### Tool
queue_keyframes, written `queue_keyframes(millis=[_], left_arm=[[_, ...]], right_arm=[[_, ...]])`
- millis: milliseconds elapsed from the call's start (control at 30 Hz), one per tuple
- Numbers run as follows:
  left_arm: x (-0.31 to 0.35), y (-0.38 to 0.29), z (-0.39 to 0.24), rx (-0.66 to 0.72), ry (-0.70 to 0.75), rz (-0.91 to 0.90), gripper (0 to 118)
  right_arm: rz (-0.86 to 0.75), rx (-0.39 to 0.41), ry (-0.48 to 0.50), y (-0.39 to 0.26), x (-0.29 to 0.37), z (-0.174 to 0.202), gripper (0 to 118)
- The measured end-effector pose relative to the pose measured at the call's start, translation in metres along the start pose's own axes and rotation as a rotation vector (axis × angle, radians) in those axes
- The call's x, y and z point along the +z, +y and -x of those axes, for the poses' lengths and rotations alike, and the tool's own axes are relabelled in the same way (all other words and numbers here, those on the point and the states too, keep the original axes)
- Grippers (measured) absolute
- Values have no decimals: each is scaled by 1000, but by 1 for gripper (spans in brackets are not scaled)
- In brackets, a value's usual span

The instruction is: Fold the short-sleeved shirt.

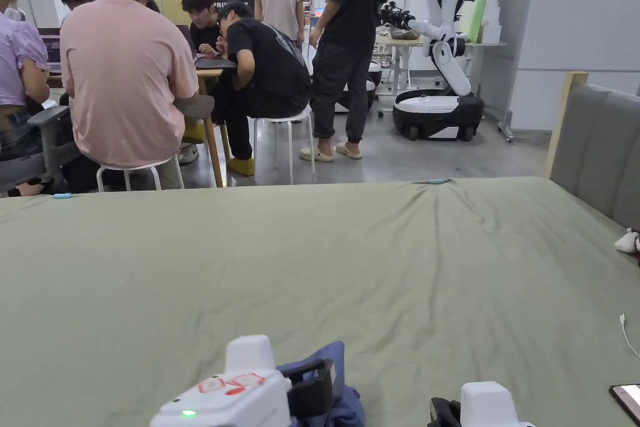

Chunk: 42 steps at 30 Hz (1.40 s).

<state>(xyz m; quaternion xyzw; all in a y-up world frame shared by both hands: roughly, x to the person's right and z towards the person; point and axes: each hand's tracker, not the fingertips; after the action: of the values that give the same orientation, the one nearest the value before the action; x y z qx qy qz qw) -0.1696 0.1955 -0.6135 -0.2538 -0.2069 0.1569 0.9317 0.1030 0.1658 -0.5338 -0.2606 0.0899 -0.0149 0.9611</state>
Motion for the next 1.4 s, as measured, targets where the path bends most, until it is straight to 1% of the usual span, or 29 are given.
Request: queue_keyframes(millis=[67, 100, 167, 200, 233, 267, 300, 333, 400, 433, 467, 600, 733, 800, 867, 933, 1000, 1033, 1067, 1100, 1133, 1167, 1200, 1267, 1333, 1367, 1400], left_arm=[[-5, 5, 16, 38, 29, 19, 114], [-10, 5, 23, 52, 55, 37, 110], [-27, -3, 34, 117, 95, 95, 75], [-35, -9, 39, 158, 104, 130, 53], [-43, -16, 44, 201, 80, 167, 24], [-50, -24, 45, 229, 41, 189, 9], [-55, -32, 43, 247, 17, 205, 1], [-60, -39, 41, 253, -15, 224, 0], [-67, -59, 32, 285, -120, 212, 0], [-72, -67, 26, 283, -132, 223, 0], [-78, -73, 20, 271, -125, 259, 0], [-94, -91, 8, 286, -142, 290, 0], [-81, -82, 12, 276, -149, 286, 0], [-61, -70, 20, 255, -154, 251, 0], [-38, -60, 37, 250, -139, 204, 0], [-20, -53, 62, 280, -100, 168, 0], [-9, -49, 89, 313, -38, 148, 0], [-5, -48, 104, 325, -20, 138, 2], [-4, -49, 117, 346, 3, 120, 20], [-5, -51, 127, 375, 29, 107, 54], [-7, -54, 138, 413, 44, 119, 93], [-11, -58, 147, 472, -26, 138, 108], [-16, -61, 152, 531, -80, 147, 110], [-33, -72, 156, 660, -156, 154, 103], [-59, -82, 151, 713, -267, 208, 102], [-71, -86, 146, 725, -311, 222, 98], [-79, -87, 141, 716, -322, 214, 88]], right_arm=[[1, -1, 4, 0, -4, 1, 0], [1, -3, 7, 0, -4, 3, 0], [1, -8, 16, 1, -5, 5, 0], [1, -7, 17, 1, -5, 6, 0], [0, -4, 19, 1, -4, 7, 0], [1, -1, 20, 1, -4, 8, 0], [2, 2, 20, 2, -4, 7, 0], [3, 4, 18, 2, -4, 6, 0], [4, 1, 12, 2, -4, 6, 0], [5, -2, 9, 3, -5, 4, 0], [6, -3, 6, 3, -6, 3, 0], [14, 0, 2, 5, -9, 3, 0], [49, -11, 46, 8, -26, 11, 0], [74, -58, 118, 10, -42, 21, 0], [111, -132, 195, 11, -63, 26, 0], [142, -161, 245, 9, -81, 37, 0], [193, -231, 316, 4, -101, 37, 0], [227, -249, 351, -2, -111, 38, 0], [263, -224, 330, -8, -118, 39, 0], [280, -171, 249, -12, -123, 36, 0], [281, -135, 194, -17, -126, 34, 0], [282, -124, 153, -22, -128, 31, 0], [261, -124, 136, -24, -128, 27, 0], [257, -106, 105, -24, -128, 25, 0], [252, -81, 101, -21, -129, 26, 0], [251, -63, 98, -19, -129, 29, 0], [245, -31, 88, -17, -128, 32, 0]])
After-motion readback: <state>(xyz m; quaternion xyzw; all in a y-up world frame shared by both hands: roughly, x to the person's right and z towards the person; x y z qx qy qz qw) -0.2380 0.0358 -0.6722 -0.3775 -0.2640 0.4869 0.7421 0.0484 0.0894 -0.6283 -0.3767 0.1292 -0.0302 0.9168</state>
